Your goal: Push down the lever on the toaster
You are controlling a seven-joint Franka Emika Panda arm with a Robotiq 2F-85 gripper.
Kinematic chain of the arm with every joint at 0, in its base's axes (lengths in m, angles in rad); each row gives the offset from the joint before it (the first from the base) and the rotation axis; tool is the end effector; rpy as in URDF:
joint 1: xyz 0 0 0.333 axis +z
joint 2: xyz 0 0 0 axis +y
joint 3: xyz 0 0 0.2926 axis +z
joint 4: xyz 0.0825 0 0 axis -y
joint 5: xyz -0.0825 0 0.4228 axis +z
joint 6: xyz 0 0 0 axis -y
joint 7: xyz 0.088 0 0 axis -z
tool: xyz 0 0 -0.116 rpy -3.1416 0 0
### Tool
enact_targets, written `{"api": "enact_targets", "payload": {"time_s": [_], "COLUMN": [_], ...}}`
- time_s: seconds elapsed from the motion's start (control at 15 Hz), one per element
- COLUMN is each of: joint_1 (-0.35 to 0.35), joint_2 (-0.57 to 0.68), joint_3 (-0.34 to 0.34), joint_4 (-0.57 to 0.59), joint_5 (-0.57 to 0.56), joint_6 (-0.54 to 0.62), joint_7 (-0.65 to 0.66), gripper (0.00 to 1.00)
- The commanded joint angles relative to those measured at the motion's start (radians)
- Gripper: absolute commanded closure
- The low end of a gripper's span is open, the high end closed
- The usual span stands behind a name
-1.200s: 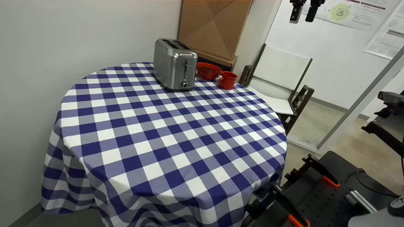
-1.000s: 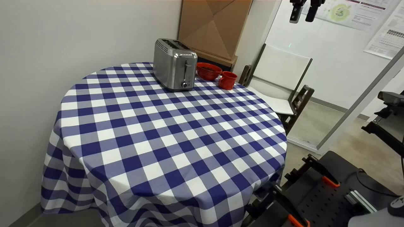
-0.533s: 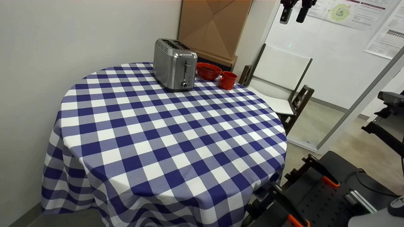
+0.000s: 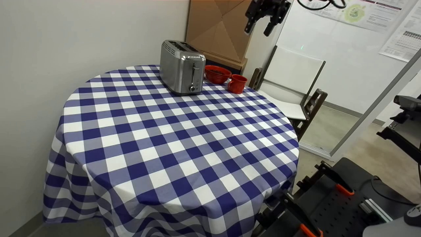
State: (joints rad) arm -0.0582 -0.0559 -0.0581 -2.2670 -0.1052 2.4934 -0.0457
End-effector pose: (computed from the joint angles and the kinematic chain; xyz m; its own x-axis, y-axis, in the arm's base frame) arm 0.5673 -0.0663 0.3564 0.9624 0.0167 0.2712 -0.0091 -0.9956 0.0935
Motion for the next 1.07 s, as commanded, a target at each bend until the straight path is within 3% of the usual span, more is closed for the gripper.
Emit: {"api": "enact_targets", "payload": {"time_s": [0.0, 0.07, 0.33, 0.67, 0.8, 1.0], "joint_1": [0.011, 0.013, 0.027, 0.037, 0.038, 0.04], "joint_2": [0.159, 0.204, 0.367, 0.52, 0.572, 0.653], "joint_3": [0.011, 0.015, 0.03, 0.054, 0.062, 0.068], "joint_4": [0.074, 0.094, 0.192, 0.33, 0.385, 0.465], "joint_5": [0.013, 0.009, 0.017, 0.024, 0.027, 0.028], "joint_6": [0.187, 0.236, 0.355, 0.399, 0.395, 0.39], "joint_7": [0.02, 0.02, 0.012, 0.003, 0.002, 0.0], "gripper": [0.05, 0.26, 0.56, 0.93, 0.99, 0.98]}}
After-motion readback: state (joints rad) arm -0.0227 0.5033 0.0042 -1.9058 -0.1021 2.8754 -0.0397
